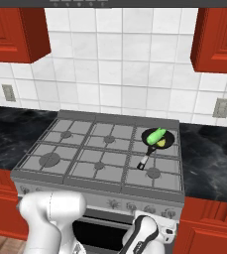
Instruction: Put the corn and lemon wedge in the pan. Then turn on the rear right burner and set the heat to medium.
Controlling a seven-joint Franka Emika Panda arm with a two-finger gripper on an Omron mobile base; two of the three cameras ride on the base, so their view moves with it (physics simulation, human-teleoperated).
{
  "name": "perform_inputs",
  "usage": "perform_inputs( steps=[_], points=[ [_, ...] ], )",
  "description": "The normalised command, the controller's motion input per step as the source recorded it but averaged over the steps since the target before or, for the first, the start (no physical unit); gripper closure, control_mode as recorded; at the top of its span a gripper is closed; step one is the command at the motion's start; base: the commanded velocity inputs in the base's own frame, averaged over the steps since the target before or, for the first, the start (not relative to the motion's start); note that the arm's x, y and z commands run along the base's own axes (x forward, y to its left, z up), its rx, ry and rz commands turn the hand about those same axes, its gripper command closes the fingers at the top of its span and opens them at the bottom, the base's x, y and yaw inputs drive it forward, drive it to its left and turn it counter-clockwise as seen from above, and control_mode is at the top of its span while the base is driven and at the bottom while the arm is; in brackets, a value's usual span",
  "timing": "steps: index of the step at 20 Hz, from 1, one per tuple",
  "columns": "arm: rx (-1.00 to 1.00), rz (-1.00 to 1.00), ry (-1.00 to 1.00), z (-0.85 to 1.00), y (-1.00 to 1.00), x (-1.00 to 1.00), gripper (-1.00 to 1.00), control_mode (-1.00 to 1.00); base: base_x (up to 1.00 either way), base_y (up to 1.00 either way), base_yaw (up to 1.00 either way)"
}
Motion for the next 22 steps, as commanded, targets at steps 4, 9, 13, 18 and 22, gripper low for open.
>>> perform_inputs(
  steps=[4,9,13,18,22],
  points=[
    [0.00,0.00,0.00,0.00,0.00,0.00,1.00,-1.00,0.00,0.00,0.00],
    [0.00,0.00,0.00,0.00,0.00,-0.02,1.00,-1.00,0.00,0.00,0.00],
    [0.00,0.00,0.00,0.00,0.00,-0.08,1.00,-1.00,0.00,0.00,0.00],
    [0.00,0.01,-0.08,-0.04,0.00,0.00,1.00,-1.00,0.00,0.00,0.00],
    [-0.06,0.07,-0.17,-0.13,0.00,0.00,1.00,-1.00,0.00,0.00,0.00]
  ],
)
